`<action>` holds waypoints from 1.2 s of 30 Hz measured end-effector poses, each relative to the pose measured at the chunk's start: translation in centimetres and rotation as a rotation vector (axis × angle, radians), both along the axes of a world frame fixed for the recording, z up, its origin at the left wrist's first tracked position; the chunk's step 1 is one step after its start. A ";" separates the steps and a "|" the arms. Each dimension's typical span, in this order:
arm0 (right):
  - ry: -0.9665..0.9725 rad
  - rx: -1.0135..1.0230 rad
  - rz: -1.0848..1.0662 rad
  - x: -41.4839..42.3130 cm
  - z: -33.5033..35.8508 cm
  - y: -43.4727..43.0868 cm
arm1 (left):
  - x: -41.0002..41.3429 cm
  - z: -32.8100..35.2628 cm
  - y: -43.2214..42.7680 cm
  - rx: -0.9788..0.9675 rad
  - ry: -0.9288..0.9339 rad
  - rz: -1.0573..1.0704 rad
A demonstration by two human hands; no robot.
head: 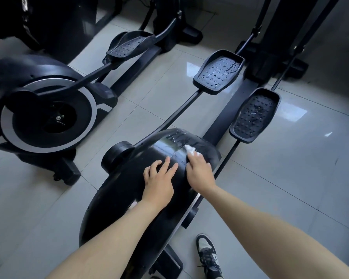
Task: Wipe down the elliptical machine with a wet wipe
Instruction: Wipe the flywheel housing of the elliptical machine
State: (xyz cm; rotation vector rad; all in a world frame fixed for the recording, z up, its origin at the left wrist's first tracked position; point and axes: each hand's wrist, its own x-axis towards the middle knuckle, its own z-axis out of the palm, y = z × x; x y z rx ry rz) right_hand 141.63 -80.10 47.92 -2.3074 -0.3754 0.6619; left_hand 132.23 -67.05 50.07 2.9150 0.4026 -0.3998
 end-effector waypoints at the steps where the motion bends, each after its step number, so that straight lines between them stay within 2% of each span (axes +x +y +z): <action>1: -0.024 0.023 0.055 -0.8 0.1 0.0 | 0.0 0.0 -0.1 -0.006 -0.004 0.008; 3: 0.020 0.037 0.116 -1.2 0.3 -0.1 | 0.1 0.1 -0.2 -0.009 0.005 0.014; 6: 0.082 0.020 0.090 0.0 0.9 -0.1 | 0.2 0.7 0.1 -0.042 0.052 0.006; 11: 0.225 0.142 0.042 0.7 5.0 0.6 | 0.7 2.4 1.0 -0.228 0.065 0.063; 19: 0.270 0.246 -0.094 -1.6 8.7 0.4 | -0.3 6.4 -0.6 -0.827 -0.102 0.610; 21: 0.278 0.262 -0.100 -1.9 9.6 0.0 | -0.5 7.5 -1.3 -0.912 -0.168 0.698; 28: 0.316 0.340 0.038 0.9 9.7 0.4 | 1.6 7.7 -2.3 -0.993 -0.304 0.808; 33: 0.336 0.337 0.156 5.9 6.3 3.3 | 6.0 5.5 -1.2 -0.881 -0.379 0.923; 36: 0.335 0.322 0.260 8.8 4.6 5.2 | 8.4 4.0 -0.6 -0.723 -0.393 0.938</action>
